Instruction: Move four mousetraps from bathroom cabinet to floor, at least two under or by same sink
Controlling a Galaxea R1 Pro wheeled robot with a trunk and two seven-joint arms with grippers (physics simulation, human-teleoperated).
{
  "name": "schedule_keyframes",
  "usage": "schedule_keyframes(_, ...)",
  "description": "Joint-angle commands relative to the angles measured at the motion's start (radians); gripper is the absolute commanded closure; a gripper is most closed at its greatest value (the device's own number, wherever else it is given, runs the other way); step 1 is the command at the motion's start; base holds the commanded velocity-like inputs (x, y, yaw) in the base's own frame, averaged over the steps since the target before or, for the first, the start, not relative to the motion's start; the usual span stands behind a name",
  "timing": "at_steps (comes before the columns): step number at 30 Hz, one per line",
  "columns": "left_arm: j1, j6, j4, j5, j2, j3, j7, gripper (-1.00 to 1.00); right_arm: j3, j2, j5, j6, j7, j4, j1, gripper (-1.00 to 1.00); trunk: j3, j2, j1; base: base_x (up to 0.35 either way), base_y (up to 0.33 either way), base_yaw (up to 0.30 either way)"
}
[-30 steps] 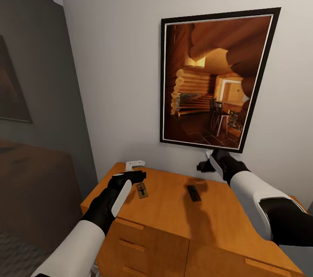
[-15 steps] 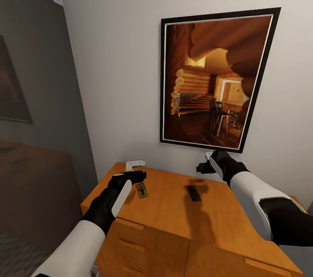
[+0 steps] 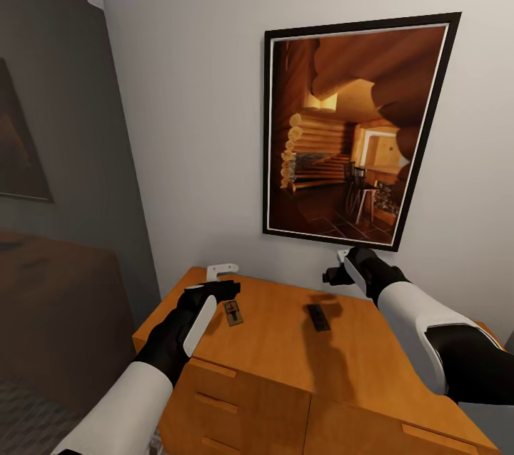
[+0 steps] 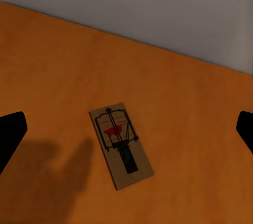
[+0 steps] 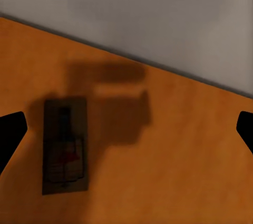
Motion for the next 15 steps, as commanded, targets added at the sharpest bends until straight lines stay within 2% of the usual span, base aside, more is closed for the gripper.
schedule_keyframes(1, 0.0, 0.002, -0.001, 0.011, 0.0, -0.002, 0.009, -1.0, 0.007, -0.001, 0.0, 0.005, 0.002, -0.002, 0.0, -1.0, -0.001, -0.001, 0.0, 0.0, 0.0, 0.0)
schedule_keyframes(6, 0.0, 0.002, -0.001, 0.011, 0.0, -0.003, 0.009, -1.0, 0.007, -0.001, -0.003, 0.005, 0.006, -0.002, 0.0, -1.0, -0.001, -0.001, 0.0, 0.0, 0.0, 0.0)
schedule_keyframes(15, -0.001, 0.002, -0.001, 0.011, 0.0, -0.003, 0.009, -1.0, 0.008, -0.001, -0.003, 0.008, 0.084, 0.0, 0.0, -1.0, -0.001, -0.001, 0.0, 0.0, 0.0, 0.0)
